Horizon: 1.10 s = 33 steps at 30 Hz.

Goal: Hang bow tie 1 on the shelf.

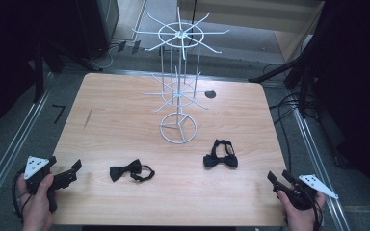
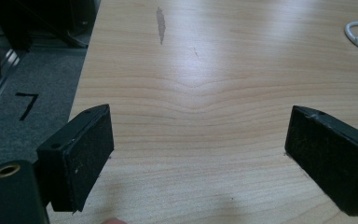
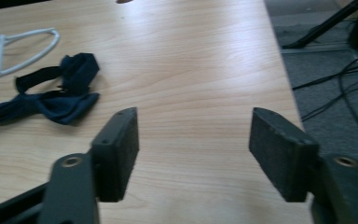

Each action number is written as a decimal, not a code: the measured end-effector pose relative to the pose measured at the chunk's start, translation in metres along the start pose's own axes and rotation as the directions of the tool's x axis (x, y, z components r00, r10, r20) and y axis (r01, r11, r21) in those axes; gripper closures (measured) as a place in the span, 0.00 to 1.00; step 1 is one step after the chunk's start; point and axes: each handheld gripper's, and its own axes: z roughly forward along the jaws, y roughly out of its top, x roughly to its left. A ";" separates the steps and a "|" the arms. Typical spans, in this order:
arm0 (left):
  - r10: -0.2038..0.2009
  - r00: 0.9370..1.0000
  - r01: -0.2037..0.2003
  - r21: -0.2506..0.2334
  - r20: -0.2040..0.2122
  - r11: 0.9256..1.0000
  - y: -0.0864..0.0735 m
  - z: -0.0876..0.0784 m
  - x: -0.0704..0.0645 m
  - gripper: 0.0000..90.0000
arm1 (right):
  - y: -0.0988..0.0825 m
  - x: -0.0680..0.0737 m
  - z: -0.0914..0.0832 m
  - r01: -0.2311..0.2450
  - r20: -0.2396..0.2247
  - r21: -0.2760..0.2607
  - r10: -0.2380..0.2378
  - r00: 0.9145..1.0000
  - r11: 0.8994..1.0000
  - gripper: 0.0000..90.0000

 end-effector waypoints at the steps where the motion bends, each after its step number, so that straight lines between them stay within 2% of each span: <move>1: 0.000 1.000 0.000 0.001 -0.001 1.000 0.000 0.000 0.000 0.09 | 0.001 0.001 0.000 -0.012 -0.020 0.000 0.012 1.000 1.000 0.43; 4: 0.004 1.000 -0.004 0.000 0.001 1.000 0.000 0.000 0.000 0.09 | 0.003 0.005 -0.001 -0.030 -0.047 -0.009 0.030 0.998 1.000 0.45; 5: 0.008 1.000 -0.008 0.001 0.000 1.000 0.000 0.000 -0.001 0.09 | 0.005 0.011 -0.001 -0.010 -0.049 -0.009 0.010 0.999 1.000 0.46; 8: 0.009 1.000 -0.009 0.002 -0.003 1.000 0.000 0.000 -0.001 0.09 | 0.007 0.017 0.000 0.008 -0.063 -0.015 -0.009 0.998 1.000 0.47; 11: -0.003 1.000 0.003 0.016 -0.001 1.000 0.000 0.000 -0.001 0.09 | 0.011 0.028 0.002 0.035 -0.076 -0.023 -0.037 0.996 0.999 0.46; 15: -0.007 1.000 0.007 0.016 0.000 1.000 0.000 0.001 0.000 0.09 | 0.016 0.037 0.004 0.050 -0.081 -0.027 -0.053 0.995 0.998 0.45; 18: -0.003 1.000 0.003 0.019 -0.002 1.000 0.000 0.001 -0.001 0.09 | 0.020 0.041 0.004 0.040 -0.090 -0.026 -0.042 0.995 0.999 0.45; 23: -0.002 1.000 0.002 0.020 0.000 1.000 0.000 0.001 -0.001 0.09 | 0.031 0.055 0.008 0.068 -0.094 -0.025 -0.070 0.993 0.997 0.47; 33: 0.001 1.000 -0.001 0.023 0.005 1.000 0.000 0.001 -0.001 0.09 | 0.044 0.072 0.018 0.106 -0.103 -0.015 -0.107 0.989 0.994 0.48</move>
